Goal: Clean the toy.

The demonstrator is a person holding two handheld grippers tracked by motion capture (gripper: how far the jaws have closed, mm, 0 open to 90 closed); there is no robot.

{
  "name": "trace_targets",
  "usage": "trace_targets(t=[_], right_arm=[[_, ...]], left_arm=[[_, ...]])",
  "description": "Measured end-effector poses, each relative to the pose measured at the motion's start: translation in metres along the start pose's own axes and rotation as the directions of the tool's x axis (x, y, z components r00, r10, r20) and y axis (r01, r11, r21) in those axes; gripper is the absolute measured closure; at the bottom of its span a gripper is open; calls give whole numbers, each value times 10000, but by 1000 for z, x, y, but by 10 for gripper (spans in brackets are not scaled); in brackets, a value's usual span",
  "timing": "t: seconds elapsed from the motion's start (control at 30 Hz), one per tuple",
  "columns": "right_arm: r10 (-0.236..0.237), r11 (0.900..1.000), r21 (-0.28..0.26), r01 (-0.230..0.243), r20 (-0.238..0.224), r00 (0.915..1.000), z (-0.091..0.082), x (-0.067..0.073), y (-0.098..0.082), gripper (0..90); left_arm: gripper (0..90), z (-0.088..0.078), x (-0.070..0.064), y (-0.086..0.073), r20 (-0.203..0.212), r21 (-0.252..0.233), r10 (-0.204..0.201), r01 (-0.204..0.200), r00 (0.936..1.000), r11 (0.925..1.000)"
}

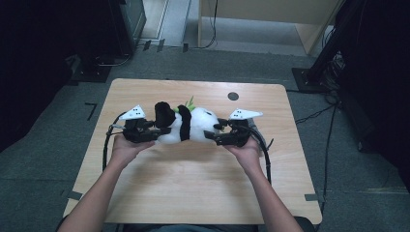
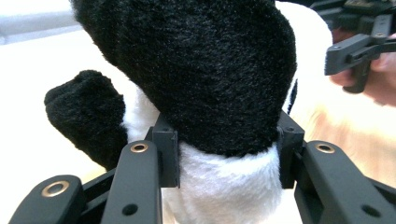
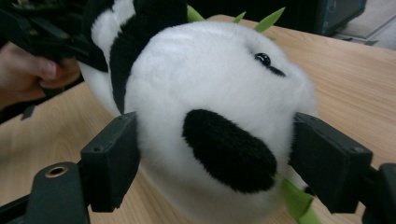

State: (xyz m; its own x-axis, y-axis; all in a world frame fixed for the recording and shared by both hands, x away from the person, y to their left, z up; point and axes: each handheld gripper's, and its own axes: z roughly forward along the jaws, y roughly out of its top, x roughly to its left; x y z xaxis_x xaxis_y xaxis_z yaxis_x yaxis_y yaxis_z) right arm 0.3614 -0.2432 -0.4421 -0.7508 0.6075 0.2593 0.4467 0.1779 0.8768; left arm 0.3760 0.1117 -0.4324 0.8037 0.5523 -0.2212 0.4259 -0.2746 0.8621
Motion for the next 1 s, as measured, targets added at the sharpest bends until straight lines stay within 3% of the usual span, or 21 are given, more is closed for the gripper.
trace_targets(t=[0.07, 0.1, 0.23, 0.43, 0.57, 0.67, 0.73, 0.87, 0.9, 0.97, 1.0], right_arm=[[11, 9993, 383, -14, 65, 10000, -3, 0, 0, 279], [-12, 9994, 360, 10, 63, 10000, -4, -1, 0, 279], [-1094, 9932, -418, 1083, -253, 9937, -14, -5, -6, 232], [-1950, 9778, -741, 1960, 214, 9806, -16, -3, -15, 184], [-2160, 9747, -662, 2136, -301, 9759, -14, 0, -17, 142], [-2502, 9670, -615, 2472, -458, 9671, -11, 5, -17, 83], [-2475, 9670, -767, 2429, -584, 9671, -7, 7, -17, 0], [-2318, 9707, -814, 2259, -719, 9701, -1, 5, -19, 0], [-2296, 9708, -845, 2243, -592, 9715, -1, 4, -20, 0], [-2244, 9707, -981, 2193, -433, 9735, 1, 4, -19, 0], [-2240, 9703, -1026, 2190, -395, 9738, 1, 4, -20, 0]], left_arm=[[567, -4, 4, 1, -191, 33, -37, 37, 9998, 10000], [568, -7, 8, 0, -106, -27, -250, 250, 9996, 9997], [569, -14, 12, 1, 86, -325, -472, 474, 9988, 9983], [568, -13, 14, 5, 507, 19, -966, 966, 9940, 9953], [567, -13, 15, 6, 459, 49, -1187, 1186, 9919, 9929], [567, -12, 16, 4, 887, 2, -1350, 1356, 9869, 9908], [567, -11, 13, 5, 1148, -31, -1429, 1443, 9830, 9895], [566, -6, 7, 7, 1348, 159, -1448, 1439, 9802, 9895], [566, -6, 6, 6, 1408, 209, -1527, 1512, 9782, 9883], [566, -4, 7, 6, 1695, 224, -1882, 1871, 9674, 9821], [566, -3, 7, 6, 1712, 215, -1913, 1904, 9665, 9815]])
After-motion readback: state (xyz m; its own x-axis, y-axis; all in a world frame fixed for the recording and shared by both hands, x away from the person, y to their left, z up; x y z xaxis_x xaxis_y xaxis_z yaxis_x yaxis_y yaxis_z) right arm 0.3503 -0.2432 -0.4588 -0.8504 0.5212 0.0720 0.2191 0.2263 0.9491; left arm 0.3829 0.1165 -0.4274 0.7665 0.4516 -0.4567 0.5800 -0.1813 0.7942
